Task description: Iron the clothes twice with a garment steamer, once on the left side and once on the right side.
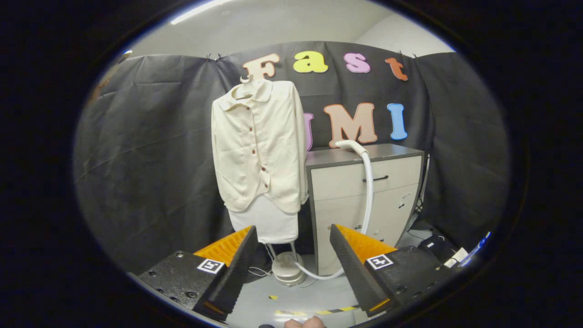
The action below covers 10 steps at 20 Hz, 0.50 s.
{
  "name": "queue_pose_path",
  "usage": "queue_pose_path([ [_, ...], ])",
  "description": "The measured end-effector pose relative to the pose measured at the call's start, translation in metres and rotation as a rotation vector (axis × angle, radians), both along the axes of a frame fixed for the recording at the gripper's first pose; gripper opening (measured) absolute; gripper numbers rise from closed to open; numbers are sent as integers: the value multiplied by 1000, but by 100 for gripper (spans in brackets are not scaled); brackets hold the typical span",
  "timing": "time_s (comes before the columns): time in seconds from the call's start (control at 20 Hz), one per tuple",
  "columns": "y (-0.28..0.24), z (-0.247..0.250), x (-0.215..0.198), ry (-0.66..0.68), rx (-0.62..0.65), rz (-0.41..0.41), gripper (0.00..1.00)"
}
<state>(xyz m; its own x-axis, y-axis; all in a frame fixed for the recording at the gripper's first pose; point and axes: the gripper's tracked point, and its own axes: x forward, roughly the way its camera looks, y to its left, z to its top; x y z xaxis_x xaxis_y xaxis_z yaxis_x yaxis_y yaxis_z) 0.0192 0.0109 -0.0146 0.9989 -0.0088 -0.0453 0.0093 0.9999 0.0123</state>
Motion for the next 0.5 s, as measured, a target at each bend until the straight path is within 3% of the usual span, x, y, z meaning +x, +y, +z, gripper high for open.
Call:
queue_pose_path([
  [0.5,-15,10,24,-3,-9,-72,98],
])
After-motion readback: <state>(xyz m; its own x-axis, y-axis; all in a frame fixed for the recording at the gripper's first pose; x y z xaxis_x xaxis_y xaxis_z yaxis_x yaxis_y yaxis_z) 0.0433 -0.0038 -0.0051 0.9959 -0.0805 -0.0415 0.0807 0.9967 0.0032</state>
